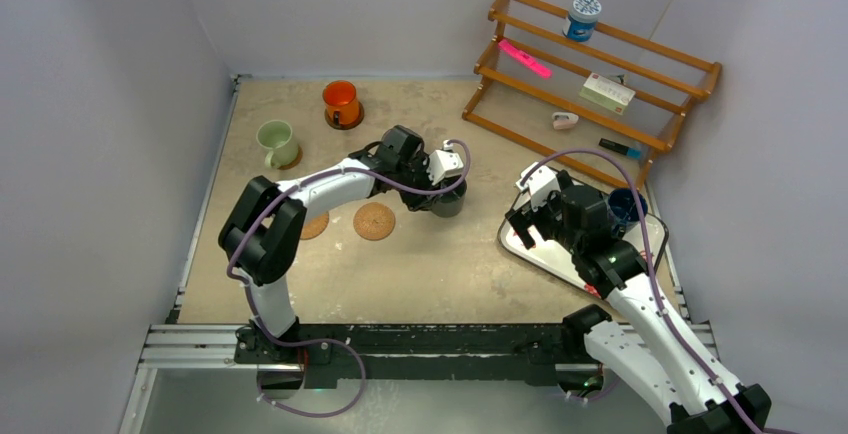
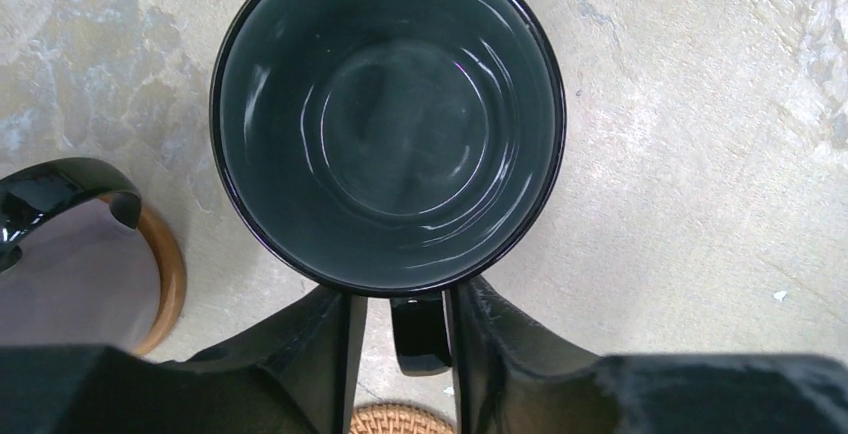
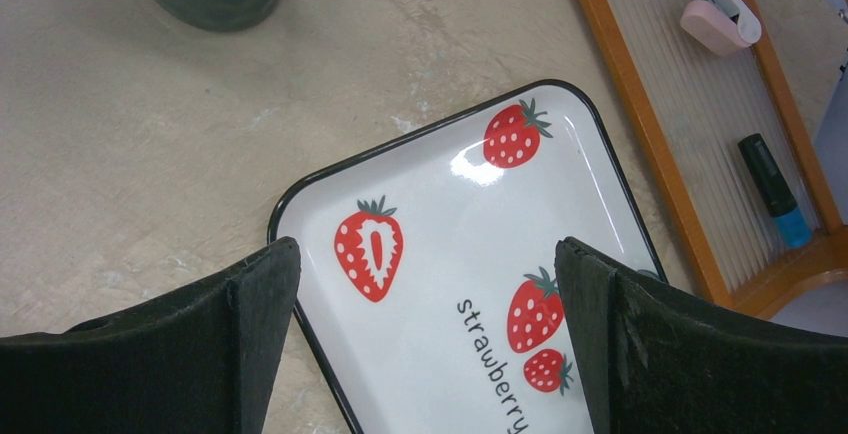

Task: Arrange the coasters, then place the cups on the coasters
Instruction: Pick up the cup at the center of the board.

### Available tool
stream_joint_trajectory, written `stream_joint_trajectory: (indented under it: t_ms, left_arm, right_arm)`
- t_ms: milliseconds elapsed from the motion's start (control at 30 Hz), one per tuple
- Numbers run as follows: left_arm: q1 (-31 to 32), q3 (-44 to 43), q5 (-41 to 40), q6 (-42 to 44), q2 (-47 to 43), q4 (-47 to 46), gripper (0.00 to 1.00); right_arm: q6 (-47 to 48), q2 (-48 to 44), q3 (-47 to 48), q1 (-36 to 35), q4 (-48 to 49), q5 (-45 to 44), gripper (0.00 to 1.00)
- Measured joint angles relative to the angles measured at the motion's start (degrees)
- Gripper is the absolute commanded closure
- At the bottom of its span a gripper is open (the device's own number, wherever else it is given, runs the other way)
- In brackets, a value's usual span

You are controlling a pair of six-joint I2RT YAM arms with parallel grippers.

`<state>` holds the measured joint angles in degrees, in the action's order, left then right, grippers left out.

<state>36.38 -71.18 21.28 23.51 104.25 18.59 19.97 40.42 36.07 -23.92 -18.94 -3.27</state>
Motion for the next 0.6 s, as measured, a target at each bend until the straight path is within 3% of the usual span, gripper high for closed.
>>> stream_joint_trajectory:
  t_ms: [267, 600]
  left_arm:
    - [-0.35, 0.0, 0.07, 0.11, 0.02, -0.35, 0.98]
    - [-0.37, 0.0, 0.44, 0.04, 0.09, -0.39, 1.0]
  right_arm:
    - [0.0, 0.0, 0.0, 0.0, 0.0, 0.04, 0.01]
    - [0.02, -0.02, 0.0, 0.0, 0.0, 0.22, 0.01]
